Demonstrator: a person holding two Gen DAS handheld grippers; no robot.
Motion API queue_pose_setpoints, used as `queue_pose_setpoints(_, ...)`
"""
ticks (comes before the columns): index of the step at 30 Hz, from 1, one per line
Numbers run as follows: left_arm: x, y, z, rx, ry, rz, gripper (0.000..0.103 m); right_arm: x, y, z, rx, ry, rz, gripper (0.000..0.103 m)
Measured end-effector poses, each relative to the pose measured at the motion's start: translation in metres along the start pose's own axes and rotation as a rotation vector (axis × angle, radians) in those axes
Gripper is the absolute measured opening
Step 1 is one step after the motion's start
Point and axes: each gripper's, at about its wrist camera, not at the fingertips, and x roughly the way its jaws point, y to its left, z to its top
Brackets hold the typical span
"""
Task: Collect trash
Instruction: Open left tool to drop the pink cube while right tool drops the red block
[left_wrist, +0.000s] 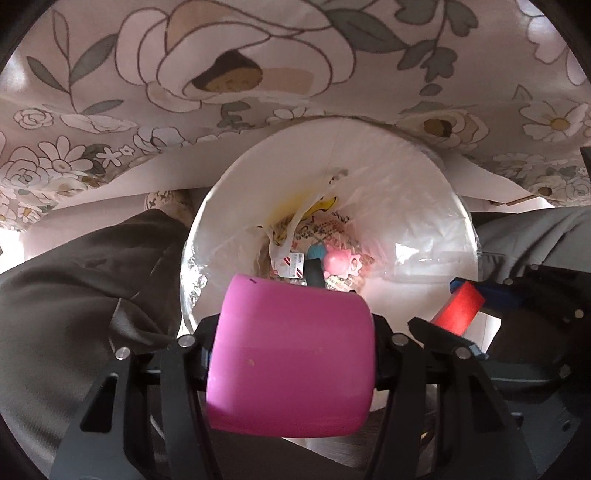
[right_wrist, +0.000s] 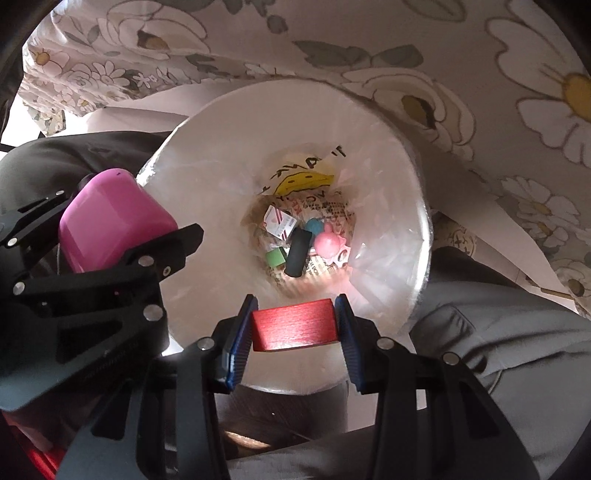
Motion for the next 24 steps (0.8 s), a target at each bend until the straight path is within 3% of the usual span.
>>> queue_pose_setpoints(11,0.009,0.001,0.001,-0.019,0.03,-0.021,0.063,0.012,0.001,0.007,-0.002,0.032,-0.02,0.053)
queue_pose_setpoints(24,0.007,0.002,0.002,-0.022,0.024,-0.014,0.063,0.013,0.001,0.008,-0.001,0.029,-0.021,0.054)
